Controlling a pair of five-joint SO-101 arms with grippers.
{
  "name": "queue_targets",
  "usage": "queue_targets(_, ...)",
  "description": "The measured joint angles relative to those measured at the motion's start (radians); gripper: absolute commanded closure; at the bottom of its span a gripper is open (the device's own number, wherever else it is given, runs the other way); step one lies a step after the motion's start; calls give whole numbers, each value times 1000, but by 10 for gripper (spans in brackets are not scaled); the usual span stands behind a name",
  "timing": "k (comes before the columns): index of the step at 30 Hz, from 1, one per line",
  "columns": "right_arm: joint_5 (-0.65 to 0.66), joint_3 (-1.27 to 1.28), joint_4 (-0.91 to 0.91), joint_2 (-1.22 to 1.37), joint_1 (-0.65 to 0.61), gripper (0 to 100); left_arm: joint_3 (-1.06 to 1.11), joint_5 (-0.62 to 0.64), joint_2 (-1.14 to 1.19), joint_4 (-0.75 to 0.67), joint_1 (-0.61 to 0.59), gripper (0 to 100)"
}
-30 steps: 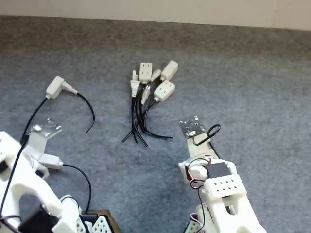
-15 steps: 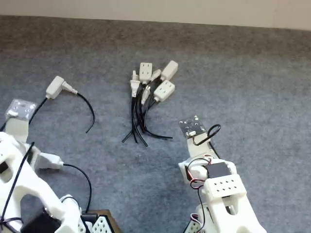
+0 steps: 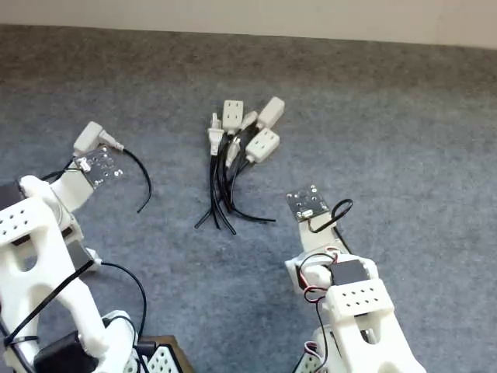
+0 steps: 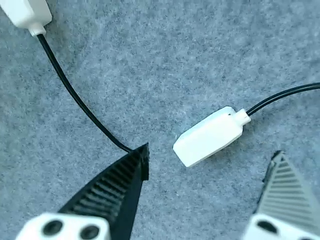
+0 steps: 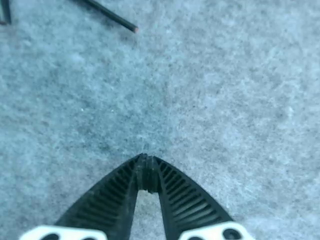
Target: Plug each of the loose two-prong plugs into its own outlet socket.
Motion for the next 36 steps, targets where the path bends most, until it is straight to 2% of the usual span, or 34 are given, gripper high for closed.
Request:
queue_targets(6, 0, 0, -2, 0, 0, 993, 0, 0, 138, -91, -6, 636)
queue_targets(13, 0, 0, -2, 0, 0, 993, -2, 0, 330, -167, -91, 641)
queue_targets(15, 0, 0, -2, 0, 0, 993, -2, 0, 338, -167, -106, 688)
queue_targets(20, 0, 0, -2, 0, 0, 993, 29, 0, 341, -167, -114, 923)
queue_targets(22, 0, 0, -2, 0, 0, 993, 49, 0, 341, -166, -115, 977)
queue_targets(30, 0, 0, -2, 0, 0, 993, 41, 0, 339, -161, -115, 995)
queue_targets(36, 0, 0, -2, 0, 0, 993, -69, 43, 224, -49, -115, 995)
